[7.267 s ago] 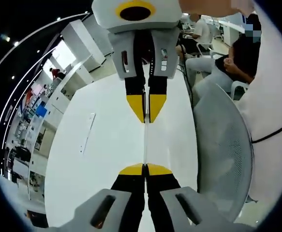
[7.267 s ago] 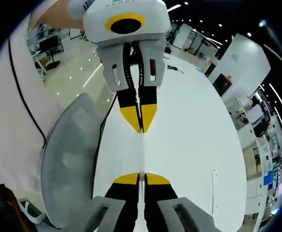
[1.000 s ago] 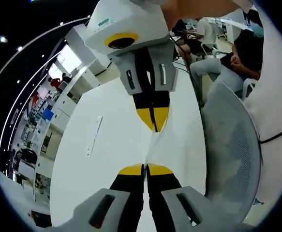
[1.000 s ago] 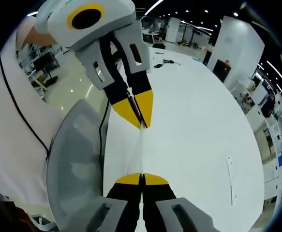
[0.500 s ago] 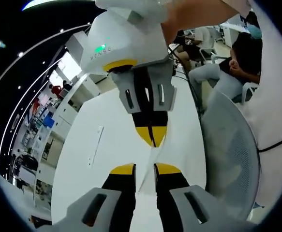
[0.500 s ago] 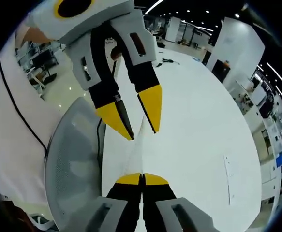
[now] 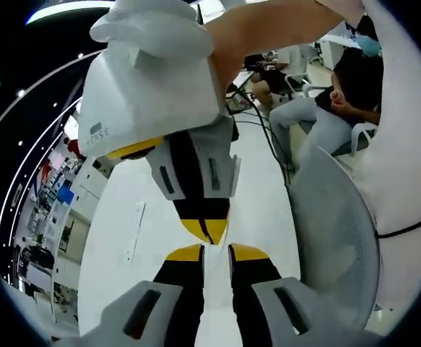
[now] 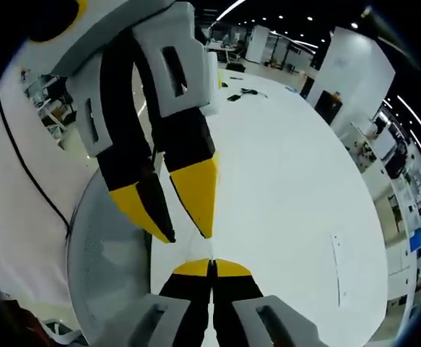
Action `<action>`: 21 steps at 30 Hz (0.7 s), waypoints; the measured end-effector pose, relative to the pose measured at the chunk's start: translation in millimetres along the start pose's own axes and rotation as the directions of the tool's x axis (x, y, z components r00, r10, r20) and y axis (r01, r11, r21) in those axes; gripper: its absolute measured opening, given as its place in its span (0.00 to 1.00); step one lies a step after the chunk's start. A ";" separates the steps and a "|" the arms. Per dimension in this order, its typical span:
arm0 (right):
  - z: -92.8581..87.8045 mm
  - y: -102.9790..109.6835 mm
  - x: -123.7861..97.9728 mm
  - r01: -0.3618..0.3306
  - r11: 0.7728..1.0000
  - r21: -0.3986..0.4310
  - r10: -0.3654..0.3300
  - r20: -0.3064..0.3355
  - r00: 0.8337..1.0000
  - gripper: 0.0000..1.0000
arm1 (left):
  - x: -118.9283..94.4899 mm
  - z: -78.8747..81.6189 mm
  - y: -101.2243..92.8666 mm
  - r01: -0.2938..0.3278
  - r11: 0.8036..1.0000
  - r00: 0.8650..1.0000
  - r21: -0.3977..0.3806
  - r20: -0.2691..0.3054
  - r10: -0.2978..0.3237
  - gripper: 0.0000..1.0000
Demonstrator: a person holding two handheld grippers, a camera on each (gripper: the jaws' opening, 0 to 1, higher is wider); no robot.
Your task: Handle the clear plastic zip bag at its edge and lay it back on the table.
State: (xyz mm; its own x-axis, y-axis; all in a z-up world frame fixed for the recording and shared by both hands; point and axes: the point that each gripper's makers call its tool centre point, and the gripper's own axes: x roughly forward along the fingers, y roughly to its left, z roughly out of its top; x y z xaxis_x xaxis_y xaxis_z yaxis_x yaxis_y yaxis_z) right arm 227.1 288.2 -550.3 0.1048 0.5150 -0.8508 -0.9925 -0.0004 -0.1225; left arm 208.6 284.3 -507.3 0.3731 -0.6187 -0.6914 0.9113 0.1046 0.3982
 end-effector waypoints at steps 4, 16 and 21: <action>4.3 1.8 -1.4 -0.001 1.000 -0.002 0.001 0.006 1.000 0.00 | 2.7 -1.1 -2.4 0.009 1.000 1.000 0.010 -0.012 -0.009 0.10; 10.5 4.6 -2.5 -0.001 1.000 -0.017 0.001 0.007 1.000 0.00 | 9.8 -15.3 -6.4 0.032 0.999 0.997 0.014 -0.073 -0.031 0.08; 12.7 7.7 -1.4 -0.005 1.000 -0.020 0.005 0.007 1.000 0.00 | 13.0 -19.4 -9.7 0.038 0.999 0.995 0.035 -0.094 -0.035 0.03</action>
State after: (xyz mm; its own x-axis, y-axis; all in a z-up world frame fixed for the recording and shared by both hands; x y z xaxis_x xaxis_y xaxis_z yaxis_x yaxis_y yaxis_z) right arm 218.5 298.3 -543.5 0.0995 0.5209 -0.8478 -0.9915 -0.0200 -0.1287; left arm 208.0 290.3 -531.8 0.3558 -0.5458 -0.7587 0.9183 0.0534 0.3922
